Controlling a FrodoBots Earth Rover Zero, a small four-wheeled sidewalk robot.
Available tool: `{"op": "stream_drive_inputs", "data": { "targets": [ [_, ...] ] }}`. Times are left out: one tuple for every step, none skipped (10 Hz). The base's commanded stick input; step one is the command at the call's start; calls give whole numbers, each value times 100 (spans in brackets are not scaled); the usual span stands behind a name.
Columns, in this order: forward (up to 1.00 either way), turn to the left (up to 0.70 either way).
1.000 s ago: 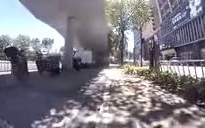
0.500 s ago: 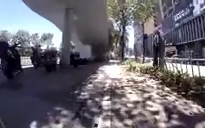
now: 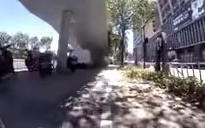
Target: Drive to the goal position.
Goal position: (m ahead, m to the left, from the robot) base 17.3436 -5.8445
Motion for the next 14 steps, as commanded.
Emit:
{"op": "stream_drive_inputs", "data": {
  "targets": [
    [70,0],
    [70,0],
    [70,0],
    [70,0],
    [70,0],
    [70,0],
    [70,0],
    [70,0],
    [70,0],
    [70,0],
    [70,0],
    [70,0],
    [70,0],
    [70,1]
  ]
}}
